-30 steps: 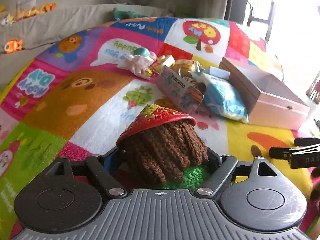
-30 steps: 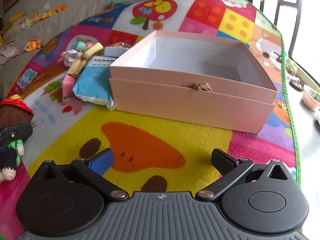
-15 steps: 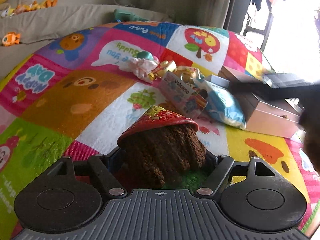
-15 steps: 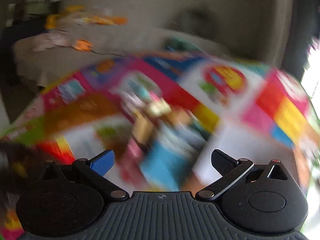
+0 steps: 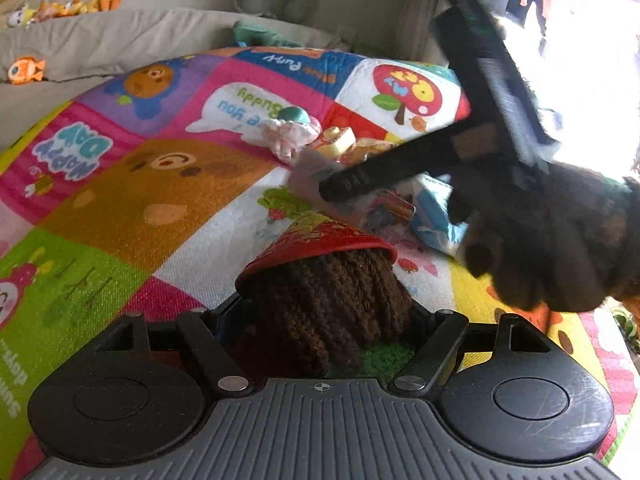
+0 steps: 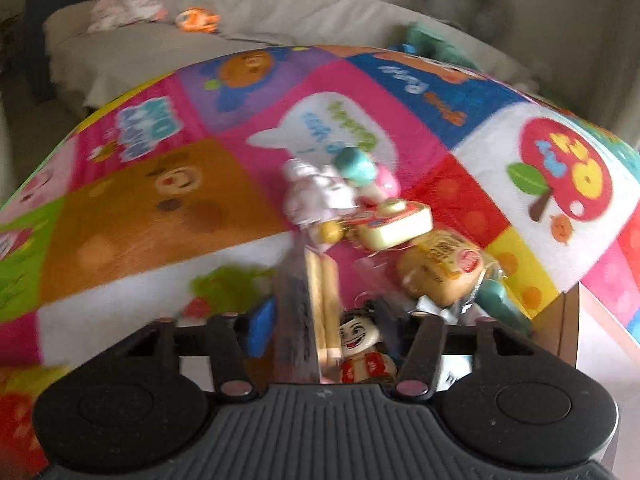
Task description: Organize objects
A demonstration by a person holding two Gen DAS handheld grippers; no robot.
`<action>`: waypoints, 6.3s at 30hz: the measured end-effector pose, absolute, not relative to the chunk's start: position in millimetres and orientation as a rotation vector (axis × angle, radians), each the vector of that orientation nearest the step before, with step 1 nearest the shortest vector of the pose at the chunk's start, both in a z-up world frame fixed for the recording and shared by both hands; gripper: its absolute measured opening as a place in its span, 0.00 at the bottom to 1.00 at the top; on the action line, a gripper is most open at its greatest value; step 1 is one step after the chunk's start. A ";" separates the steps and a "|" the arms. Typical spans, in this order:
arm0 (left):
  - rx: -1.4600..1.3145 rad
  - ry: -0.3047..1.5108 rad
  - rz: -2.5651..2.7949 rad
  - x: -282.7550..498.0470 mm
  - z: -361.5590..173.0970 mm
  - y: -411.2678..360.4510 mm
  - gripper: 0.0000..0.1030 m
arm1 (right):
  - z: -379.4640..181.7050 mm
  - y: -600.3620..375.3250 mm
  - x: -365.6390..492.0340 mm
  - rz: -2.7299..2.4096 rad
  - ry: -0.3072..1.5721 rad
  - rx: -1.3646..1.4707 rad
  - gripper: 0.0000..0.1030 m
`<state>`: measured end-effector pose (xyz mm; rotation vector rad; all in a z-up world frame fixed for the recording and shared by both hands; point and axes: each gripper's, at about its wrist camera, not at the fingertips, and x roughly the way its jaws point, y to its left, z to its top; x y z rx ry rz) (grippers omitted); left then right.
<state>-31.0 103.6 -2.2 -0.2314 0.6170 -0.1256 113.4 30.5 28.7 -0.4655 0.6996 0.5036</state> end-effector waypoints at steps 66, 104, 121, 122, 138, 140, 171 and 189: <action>0.320 0.758 -0.442 152.0 82.2 -122.5 0.74 | 46.7 -254.6 -65.7 0.490 0.541 0.224 0.21; 0.361 0.703 -0.431 137.0 102.6 -96.6 0.55 | 91.8 -268.4 -38.7 0.454 0.458 0.263 0.21; -0.194 0.734 -0.383 37.9 24.9 43.4 0.53 | 46.6 -267.3 168.7 0.228 0.887 0.180 0.17; -0.206 0.731 -0.376 38.3 23.1 48.8 0.53 | 41.3 -265.3 171.1 0.233 0.909 0.190 0.16; -0.169 0.746 -0.264 111.0 30.5 10.2 0.59 | 68.4 -215.7 46.2 0.259 0.550 -0.126 0.77; -0.168 0.753 -0.268 125.5 27.1 5.8 0.63 | 64.6 -215.8 19.2 0.286 0.511 -0.118 0.83; -0.220 0.723 -0.154 -41.9 12.3 79.4 0.58 | -3.0 -196.9 -16.0 0.272 0.762 -0.075 1.00; -0.389 0.588 -0.107 -36.5 -4.4 119.1 0.58 | 81.6 -76.7 170.3 0.323 0.916 -0.102 0.43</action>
